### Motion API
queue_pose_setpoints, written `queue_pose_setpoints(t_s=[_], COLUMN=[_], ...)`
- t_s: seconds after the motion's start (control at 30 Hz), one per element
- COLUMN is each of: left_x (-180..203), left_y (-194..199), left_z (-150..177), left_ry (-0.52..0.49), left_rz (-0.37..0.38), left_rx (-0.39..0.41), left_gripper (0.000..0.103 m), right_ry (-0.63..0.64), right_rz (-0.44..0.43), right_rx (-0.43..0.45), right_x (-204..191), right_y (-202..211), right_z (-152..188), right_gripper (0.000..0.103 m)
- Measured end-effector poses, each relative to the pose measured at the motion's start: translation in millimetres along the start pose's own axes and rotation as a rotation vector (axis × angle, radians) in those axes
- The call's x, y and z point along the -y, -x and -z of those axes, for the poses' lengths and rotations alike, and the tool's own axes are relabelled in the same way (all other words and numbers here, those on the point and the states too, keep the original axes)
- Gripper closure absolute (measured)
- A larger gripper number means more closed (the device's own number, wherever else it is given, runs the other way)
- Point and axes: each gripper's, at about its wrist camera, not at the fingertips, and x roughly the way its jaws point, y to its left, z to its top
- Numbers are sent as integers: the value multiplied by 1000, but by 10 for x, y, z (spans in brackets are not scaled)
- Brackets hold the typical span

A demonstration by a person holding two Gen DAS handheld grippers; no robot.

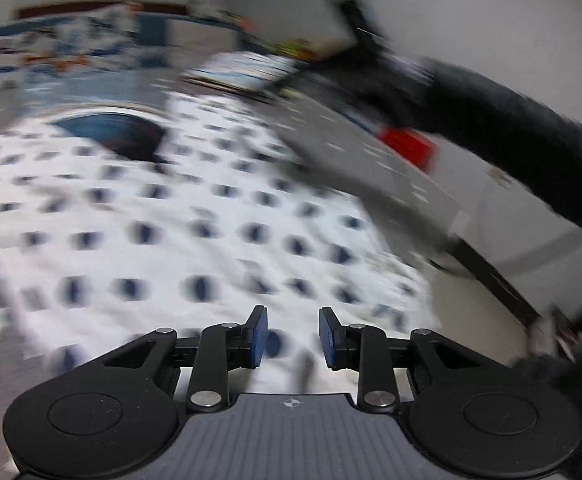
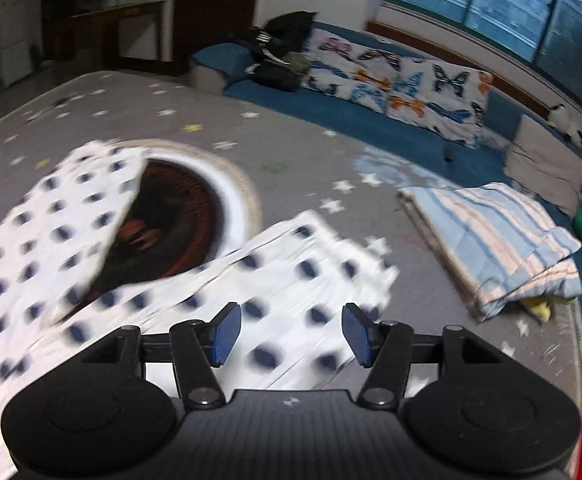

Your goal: Fold clothes

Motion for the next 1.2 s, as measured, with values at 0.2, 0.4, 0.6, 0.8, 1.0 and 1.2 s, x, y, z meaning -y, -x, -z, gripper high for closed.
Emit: queue_pose_setpoints(t_s=[0.2, 0.4, 0.6, 0.8, 1.0, 1.2], left_x=[-396, -602, -594, -556, -623, -711], left_y=[169, 106, 128, 110, 153, 167], left_z=[-3, 30, 83, 119, 127, 100], left_ry=[173, 273, 308, 273, 269, 267], left_rz=[-279, -363, -393, -405, -465, -499], left_rx=[58, 42, 72, 79, 95, 103], left_gripper=[75, 75, 77, 101, 101, 101], right_ry=[50, 54, 29, -19, -36, -37], right_rz=[-122, -215, -221, -209, -220, -215], right_rx=[47, 61, 40, -4, -31, -14], right_x=[-564, -979, -1155, -1183, -1200, -1267], right_y=[510, 960, 1066, 895, 803, 686], right_z=[455, 879, 1230, 1386, 1442, 1379], right_gripper=[46, 45, 45, 45, 44, 35])
